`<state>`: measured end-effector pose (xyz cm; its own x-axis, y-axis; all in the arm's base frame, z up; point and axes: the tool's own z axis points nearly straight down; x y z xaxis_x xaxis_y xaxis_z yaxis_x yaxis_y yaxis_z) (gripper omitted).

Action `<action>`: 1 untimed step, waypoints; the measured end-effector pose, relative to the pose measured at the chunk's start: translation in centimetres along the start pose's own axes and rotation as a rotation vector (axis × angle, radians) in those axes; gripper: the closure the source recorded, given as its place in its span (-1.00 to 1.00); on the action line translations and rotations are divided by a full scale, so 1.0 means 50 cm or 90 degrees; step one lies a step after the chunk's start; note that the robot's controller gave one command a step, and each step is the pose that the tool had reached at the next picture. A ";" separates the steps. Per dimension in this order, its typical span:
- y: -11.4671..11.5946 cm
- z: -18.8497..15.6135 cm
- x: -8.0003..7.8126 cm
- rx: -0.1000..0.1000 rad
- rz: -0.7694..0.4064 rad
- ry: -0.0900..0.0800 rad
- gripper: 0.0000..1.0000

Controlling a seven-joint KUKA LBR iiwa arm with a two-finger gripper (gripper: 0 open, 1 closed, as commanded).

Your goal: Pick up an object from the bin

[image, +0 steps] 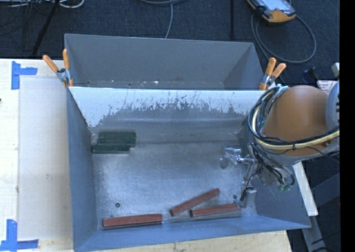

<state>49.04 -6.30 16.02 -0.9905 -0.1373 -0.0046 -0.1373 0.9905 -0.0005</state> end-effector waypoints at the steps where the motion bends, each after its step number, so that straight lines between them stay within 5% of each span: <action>1: 0.060 0.070 0.003 -0.001 0.019 0.005 -1.00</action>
Offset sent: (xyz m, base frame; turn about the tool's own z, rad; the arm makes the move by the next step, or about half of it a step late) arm 0.0030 -0.0327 -0.0711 0.0700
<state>48.49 -3.33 12.53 -0.9942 -0.1076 0.0030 -0.1076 0.9942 0.0006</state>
